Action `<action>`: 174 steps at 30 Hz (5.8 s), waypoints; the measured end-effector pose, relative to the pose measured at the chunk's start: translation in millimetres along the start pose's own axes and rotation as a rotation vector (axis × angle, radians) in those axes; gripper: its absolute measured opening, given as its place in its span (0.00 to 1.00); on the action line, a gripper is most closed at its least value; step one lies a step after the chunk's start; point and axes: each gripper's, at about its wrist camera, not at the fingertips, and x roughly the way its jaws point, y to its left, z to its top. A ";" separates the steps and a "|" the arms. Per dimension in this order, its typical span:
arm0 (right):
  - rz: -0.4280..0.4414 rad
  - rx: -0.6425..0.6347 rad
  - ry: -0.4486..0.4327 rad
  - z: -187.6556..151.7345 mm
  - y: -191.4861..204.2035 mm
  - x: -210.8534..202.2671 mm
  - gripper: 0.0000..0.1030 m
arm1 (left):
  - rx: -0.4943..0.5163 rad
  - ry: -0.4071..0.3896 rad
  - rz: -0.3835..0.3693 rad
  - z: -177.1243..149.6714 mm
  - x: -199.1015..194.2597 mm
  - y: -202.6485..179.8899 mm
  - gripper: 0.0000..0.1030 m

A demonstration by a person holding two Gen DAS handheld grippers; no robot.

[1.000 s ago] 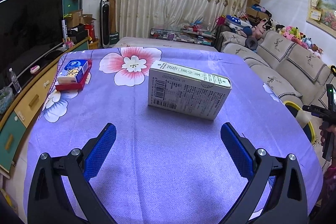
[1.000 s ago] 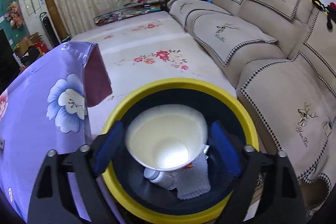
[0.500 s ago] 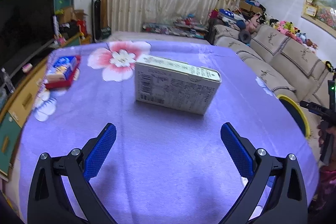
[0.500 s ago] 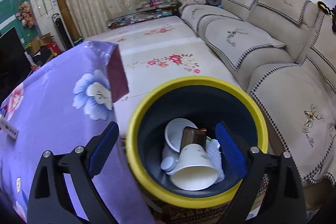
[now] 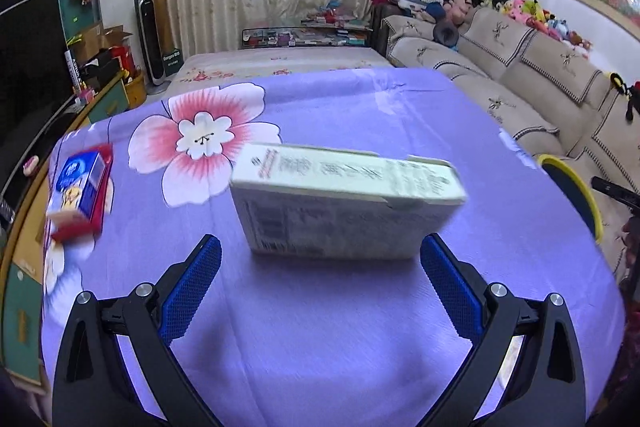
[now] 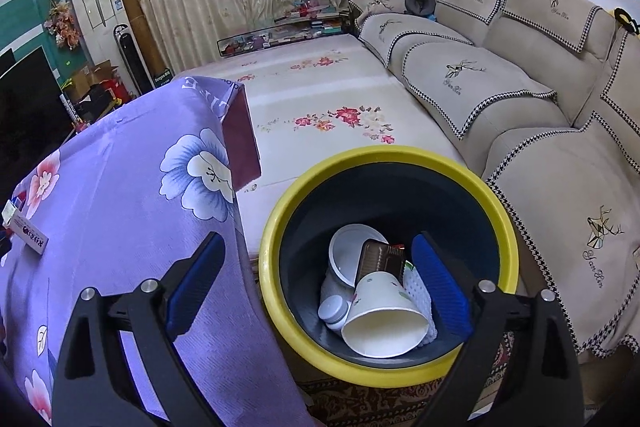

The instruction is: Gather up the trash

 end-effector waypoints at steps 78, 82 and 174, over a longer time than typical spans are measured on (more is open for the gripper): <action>0.006 0.054 -0.073 -52.7 -68.0 -82.7 0.87 | 0.481 0.057 -0.300 70.7 -20.7 -258.2 0.30; -0.036 0.069 -0.098 -59.2 -88.6 -99.3 0.87 | 0.514 0.056 -0.365 83.5 -14.2 -313.0 0.30; 0.115 -0.128 -0.284 -117.5 14.5 -229.2 0.93 | -0.089 -0.341 0.275 -126.5 -284.4 -136.7 0.95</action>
